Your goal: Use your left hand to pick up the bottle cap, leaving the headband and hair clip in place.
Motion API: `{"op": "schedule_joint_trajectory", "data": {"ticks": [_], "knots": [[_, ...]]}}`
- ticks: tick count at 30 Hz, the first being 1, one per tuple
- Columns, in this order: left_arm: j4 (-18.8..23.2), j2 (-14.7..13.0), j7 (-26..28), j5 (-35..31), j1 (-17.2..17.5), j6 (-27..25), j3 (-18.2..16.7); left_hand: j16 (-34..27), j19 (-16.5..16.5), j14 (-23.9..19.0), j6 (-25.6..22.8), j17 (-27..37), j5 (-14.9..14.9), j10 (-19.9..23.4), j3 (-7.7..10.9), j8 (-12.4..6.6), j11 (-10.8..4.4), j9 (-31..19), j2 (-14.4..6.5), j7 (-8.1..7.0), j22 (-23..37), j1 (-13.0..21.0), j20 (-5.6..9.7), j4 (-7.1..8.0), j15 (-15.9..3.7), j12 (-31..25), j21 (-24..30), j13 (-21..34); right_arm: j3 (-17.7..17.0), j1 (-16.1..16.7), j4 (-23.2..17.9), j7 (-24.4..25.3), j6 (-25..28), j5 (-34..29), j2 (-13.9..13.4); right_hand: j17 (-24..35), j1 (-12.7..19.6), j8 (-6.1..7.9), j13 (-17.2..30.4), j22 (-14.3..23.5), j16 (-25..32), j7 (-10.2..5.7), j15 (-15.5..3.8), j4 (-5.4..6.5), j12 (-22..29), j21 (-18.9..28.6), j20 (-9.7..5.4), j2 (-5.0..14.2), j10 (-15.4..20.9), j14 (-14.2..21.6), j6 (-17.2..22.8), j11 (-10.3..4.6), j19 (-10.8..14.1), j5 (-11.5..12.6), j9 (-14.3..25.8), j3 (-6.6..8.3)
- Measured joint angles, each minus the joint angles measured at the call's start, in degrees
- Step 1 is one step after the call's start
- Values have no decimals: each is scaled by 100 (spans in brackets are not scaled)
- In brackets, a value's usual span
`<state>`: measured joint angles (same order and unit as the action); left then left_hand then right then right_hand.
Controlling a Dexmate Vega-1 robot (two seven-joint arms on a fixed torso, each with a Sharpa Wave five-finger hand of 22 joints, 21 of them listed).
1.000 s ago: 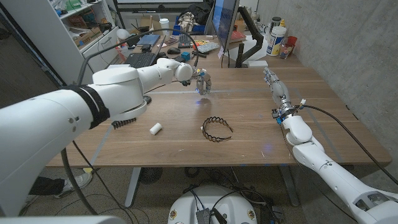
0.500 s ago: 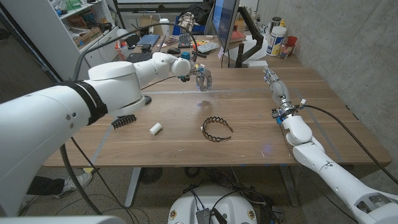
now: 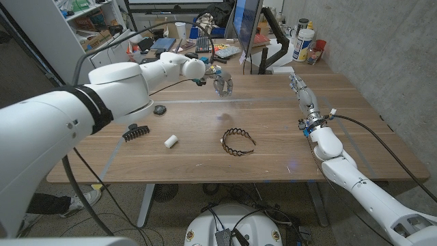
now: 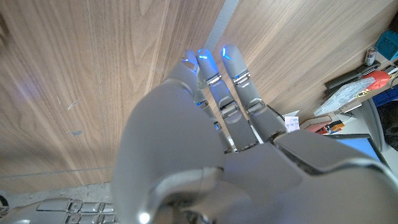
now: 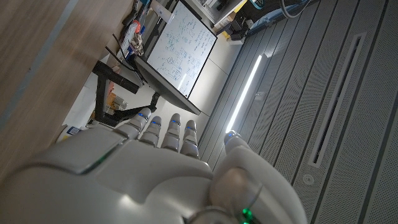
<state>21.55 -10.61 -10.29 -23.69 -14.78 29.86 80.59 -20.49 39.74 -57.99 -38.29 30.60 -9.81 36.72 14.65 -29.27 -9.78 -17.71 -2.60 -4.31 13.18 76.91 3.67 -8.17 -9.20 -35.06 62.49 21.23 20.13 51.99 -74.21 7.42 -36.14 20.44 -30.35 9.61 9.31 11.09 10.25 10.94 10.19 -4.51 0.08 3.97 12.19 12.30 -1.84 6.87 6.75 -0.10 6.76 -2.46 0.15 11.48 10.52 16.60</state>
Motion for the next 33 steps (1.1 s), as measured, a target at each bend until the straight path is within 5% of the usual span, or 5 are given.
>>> {"op": "schedule_joint_trajectory", "data": {"ticks": [16, 33], "knots": [[213, -236, 4, -186, -58, 577, -301, 37, -49, 0, -3, 62, 6, 1, -31, 0, 1, -27, -30, 2, 0, 33, 10, 16, 0, 0, 120, 0, -103, 241, -283, 182, 21, -93, -42, 0, -31, 0, 0, 0, 0, 0, 0, -17, 0, 0, -22, -31, 0, 0, 0, 1, -22, 0, 0, -17], [842, -611, -182, -414, 30, 631, -758, 45, -111, 0, -12, 116, 7, -1, -37, -40, -1, -53, -36, 11, -1, 42, 10, 9, 0, -1, 196, 0, -166, 381, -444, 299, 30, -168, -50, 0, -31, 0, 0, 0, 0, 1, 22, -1, 0, -23, -21, -31, -2, -22, 0, 43, -21, 40, 0, -47]]}}
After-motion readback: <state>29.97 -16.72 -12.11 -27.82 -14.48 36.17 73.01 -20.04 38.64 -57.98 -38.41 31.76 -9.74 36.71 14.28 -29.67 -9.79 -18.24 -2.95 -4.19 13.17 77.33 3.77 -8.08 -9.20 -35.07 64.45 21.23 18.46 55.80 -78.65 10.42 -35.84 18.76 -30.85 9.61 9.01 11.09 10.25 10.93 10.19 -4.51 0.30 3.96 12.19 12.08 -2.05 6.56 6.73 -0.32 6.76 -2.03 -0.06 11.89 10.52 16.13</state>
